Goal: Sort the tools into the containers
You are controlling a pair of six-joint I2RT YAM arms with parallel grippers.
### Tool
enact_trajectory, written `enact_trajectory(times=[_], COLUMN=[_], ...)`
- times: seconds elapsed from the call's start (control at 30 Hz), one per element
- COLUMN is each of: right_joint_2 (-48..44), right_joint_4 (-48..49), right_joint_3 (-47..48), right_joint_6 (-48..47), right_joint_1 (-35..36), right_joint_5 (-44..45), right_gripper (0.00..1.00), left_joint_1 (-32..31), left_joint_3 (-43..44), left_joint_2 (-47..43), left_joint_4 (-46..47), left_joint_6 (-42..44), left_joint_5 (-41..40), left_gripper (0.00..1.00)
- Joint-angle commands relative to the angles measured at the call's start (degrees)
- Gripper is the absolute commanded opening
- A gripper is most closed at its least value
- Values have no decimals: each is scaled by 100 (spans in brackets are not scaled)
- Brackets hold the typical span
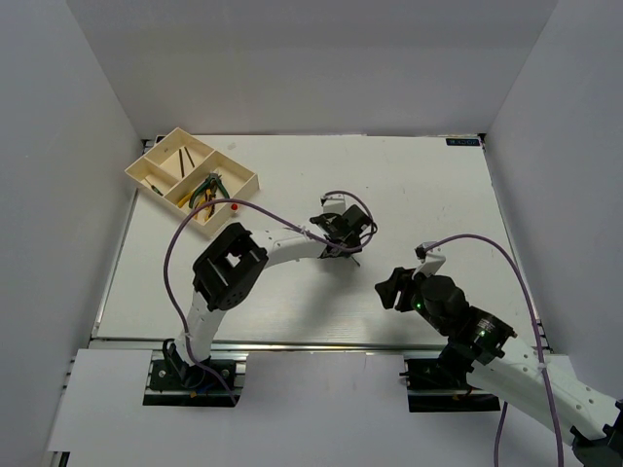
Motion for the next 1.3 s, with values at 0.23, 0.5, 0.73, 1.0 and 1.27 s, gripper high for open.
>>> enact_trajectory(times=[0.23,0.5,0.73,1.0,1.27], right_joint_2=[-151,-257,-248,-195,-28], right_joint_4=[83,171,180,198,171], right_joint_3=[-89,-151,-186,-142,-81], right_joint_6=[31,13,31,-4,-22], right_joint_1=[19,10,19,10,19], right_joint_5=[-38,-91,-135,-135,-144], right_gripper=[62,61,60,60,60], left_joint_1=[-106,26,201,710,1308], left_joint_3=[-997,-1307,-1719,-1527,-1333], left_joint_2=[-228,-1151,-1784,-2031,-2408], left_joint_4=[-60,178,775,758,626], left_joint_6=[-103,652,1259,1716,2086], left_joint_5=[90,-395,-43,256,318], left_gripper=[27,0,0,0,0])
